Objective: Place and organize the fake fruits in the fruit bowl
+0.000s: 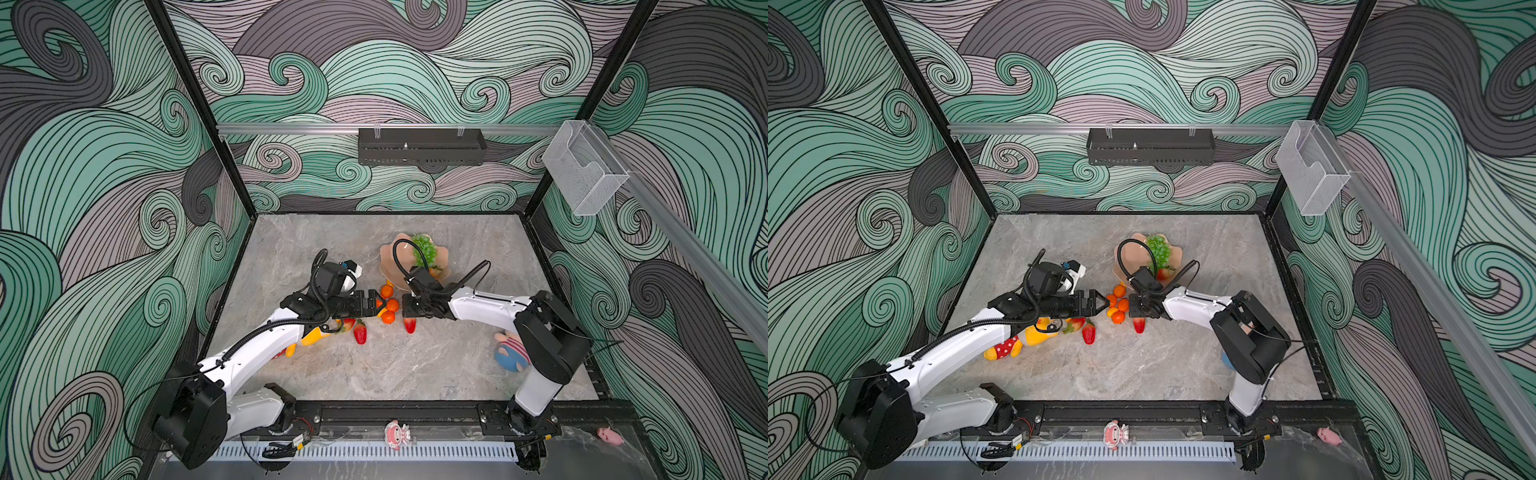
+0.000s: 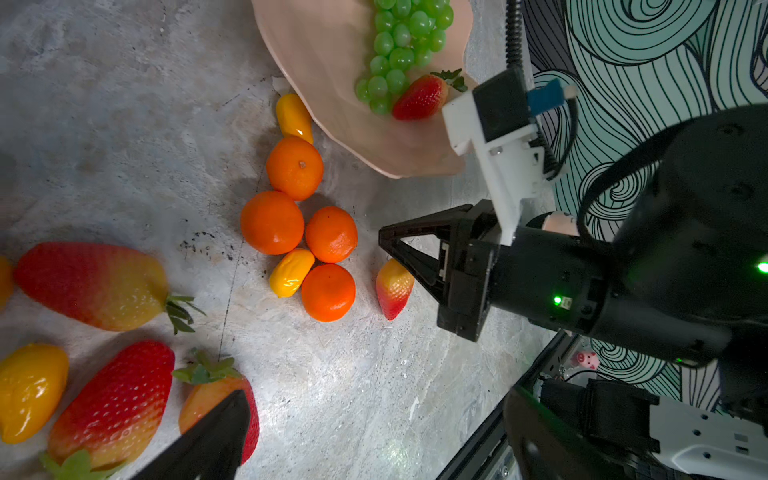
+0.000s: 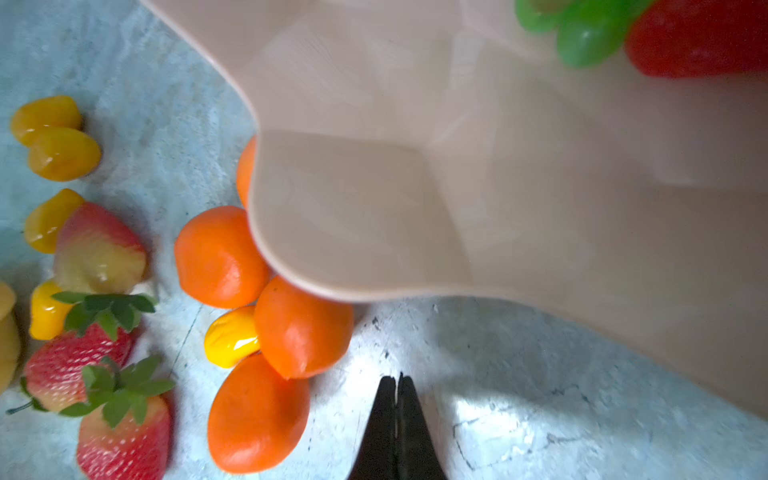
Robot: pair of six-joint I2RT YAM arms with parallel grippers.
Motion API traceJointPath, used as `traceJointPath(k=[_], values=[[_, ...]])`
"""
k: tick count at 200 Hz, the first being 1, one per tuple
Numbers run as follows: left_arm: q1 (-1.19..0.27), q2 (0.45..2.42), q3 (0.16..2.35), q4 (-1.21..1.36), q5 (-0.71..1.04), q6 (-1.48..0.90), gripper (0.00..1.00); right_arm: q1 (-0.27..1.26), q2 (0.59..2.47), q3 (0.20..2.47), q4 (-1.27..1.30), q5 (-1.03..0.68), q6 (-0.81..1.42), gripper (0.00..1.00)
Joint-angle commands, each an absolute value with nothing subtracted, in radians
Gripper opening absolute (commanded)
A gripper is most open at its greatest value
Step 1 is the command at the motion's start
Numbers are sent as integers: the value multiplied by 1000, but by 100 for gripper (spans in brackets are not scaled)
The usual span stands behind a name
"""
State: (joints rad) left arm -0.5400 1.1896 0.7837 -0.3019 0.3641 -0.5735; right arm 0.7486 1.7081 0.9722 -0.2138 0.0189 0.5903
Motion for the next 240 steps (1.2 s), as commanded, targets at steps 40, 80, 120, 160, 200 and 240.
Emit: traceJointPath(k=[40, 80, 120, 160, 200, 240], values=[[-669, 1182, 888, -379, 216, -516, 99, 753, 1501, 863, -275, 51, 508, 0], [-732, 1210, 893, -322, 189, -561, 99, 751, 1362, 814, -332, 126, 465, 0], [-748, 1275, 940, -312, 169, -552, 99, 735, 1262, 824, -416, 180, 386, 0], [-749, 1317, 991, -273, 130, -535, 99, 646, 1253, 903, -482, 203, 312, 0], [-747, 1349, 1011, -177, 46, -589, 99, 509, 1347, 1036, -502, 141, 268, 0], [-746, 1399, 1052, -119, -19, -594, 99, 440, 1507, 1189, -504, 119, 226, 0]])
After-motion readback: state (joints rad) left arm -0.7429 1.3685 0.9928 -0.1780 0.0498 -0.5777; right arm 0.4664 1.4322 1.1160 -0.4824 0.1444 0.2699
